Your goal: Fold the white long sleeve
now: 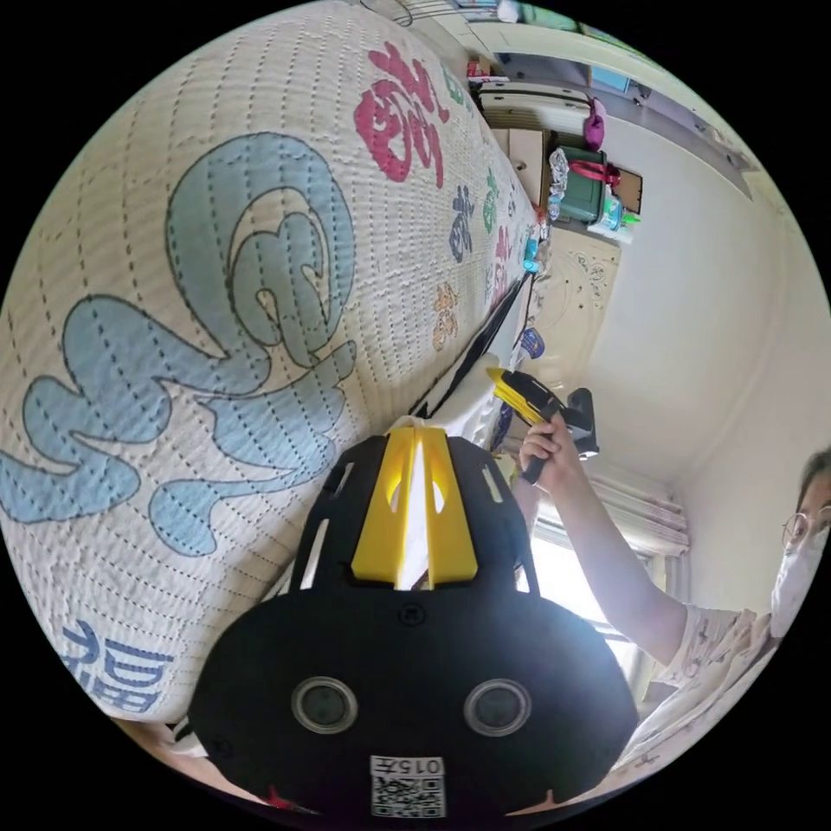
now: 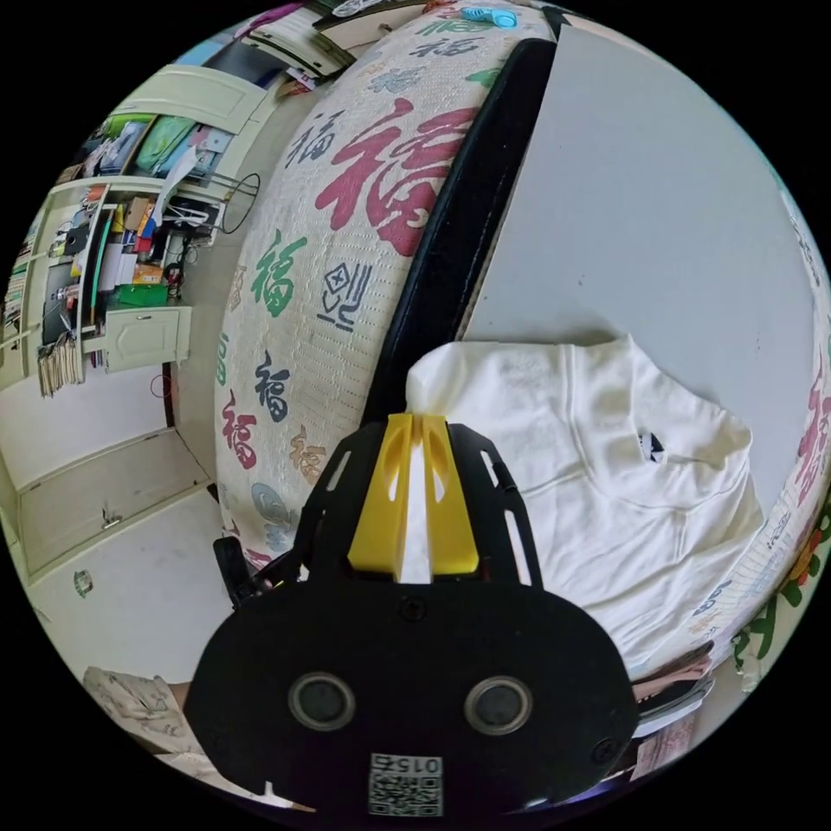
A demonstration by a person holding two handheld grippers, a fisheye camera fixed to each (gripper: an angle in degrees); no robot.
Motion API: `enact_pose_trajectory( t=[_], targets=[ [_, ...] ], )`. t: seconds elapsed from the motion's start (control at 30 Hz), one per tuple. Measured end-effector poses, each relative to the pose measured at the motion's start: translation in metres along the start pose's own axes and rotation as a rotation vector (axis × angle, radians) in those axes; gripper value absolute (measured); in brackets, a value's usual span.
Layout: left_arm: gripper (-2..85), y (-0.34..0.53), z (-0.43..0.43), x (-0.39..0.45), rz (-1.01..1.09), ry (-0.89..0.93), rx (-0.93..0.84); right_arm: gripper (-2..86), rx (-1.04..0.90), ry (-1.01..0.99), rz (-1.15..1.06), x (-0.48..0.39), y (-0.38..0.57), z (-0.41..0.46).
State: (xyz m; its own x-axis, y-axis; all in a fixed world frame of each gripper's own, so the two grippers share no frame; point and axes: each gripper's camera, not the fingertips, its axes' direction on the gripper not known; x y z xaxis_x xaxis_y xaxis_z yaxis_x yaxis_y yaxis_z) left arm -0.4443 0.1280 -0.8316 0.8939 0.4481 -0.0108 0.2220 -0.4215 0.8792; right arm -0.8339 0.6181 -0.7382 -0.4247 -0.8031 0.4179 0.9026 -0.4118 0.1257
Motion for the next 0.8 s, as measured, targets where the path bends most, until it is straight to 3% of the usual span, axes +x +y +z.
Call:
enact_pose_trajectory(
  t=[0.23, 0.33, 0.5, 0.6, 0.8],
  targets=[
    [1.9, 0.018, -0.028, -0.022, -0.103, 0.123, 0.088, 2.1, 0.007, 0.101, 0.067, -0.013, -0.052, 0.032],
    [6.8, 0.022, -0.034, -0.013, -0.015, 0.118, 0.053, 3.4, 0.009, 0.133, 0.016, -0.015, -0.053, 0.032],
    [5.2, 0.029, -0.048, 0.021, 0.146, -0.074, -0.047, 1.1, 0.110, 0.053, -0.099, 0.016, 0.010, -0.016],
    [5.7, 0.041, -0.072, 0.055, 0.296, -0.202, -0.023, 0.8, 0.166, 0.056, -0.066, 0.069, 0.069, -0.052],
    [10.7, 0.092, -0.099, 0.184, 0.988, -0.458, 0.123, 10.5, 0.456, 0.195, -0.120, 0.163, 0.188, -0.120]
  ],
)
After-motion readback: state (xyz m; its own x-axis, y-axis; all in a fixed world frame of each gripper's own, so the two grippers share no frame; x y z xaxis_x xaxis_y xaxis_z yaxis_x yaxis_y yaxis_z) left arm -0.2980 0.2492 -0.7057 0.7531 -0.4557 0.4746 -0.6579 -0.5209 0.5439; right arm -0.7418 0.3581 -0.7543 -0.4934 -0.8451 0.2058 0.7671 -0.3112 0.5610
